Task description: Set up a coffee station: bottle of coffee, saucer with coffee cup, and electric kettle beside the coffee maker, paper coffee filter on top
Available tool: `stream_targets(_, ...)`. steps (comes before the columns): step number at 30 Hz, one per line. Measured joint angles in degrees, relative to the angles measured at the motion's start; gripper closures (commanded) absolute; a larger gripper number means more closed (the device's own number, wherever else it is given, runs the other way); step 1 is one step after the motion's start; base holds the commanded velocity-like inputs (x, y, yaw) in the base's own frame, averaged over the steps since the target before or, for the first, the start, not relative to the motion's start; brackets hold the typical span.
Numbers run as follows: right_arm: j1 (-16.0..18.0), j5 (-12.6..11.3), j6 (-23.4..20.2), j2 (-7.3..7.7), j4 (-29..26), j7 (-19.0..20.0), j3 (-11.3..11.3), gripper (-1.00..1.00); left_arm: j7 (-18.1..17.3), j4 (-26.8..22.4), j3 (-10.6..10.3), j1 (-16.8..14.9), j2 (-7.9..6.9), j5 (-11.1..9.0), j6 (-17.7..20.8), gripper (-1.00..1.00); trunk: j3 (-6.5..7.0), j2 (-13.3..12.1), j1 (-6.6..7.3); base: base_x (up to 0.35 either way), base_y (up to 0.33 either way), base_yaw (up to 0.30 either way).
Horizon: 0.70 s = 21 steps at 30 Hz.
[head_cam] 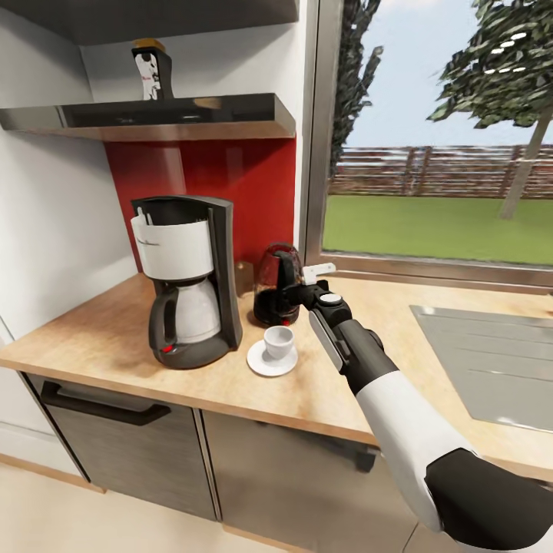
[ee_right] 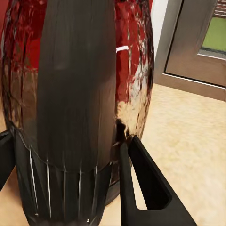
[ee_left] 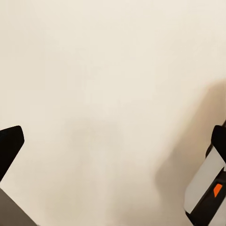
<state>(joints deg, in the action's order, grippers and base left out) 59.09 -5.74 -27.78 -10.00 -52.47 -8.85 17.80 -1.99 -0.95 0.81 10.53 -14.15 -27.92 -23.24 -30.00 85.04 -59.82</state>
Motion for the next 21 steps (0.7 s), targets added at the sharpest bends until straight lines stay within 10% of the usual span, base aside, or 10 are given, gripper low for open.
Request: stream_targets(21, 0.01, 0.03, -0.14, 0.0, -0.01, -0.05, -0.01, 1.0, 0.0, 0.0, 0.0, -0.01, 0.0, 0.0, -0.09, -1.0, -0.18, 0.42, -0.23, 0.0, 0.0, 0.0)
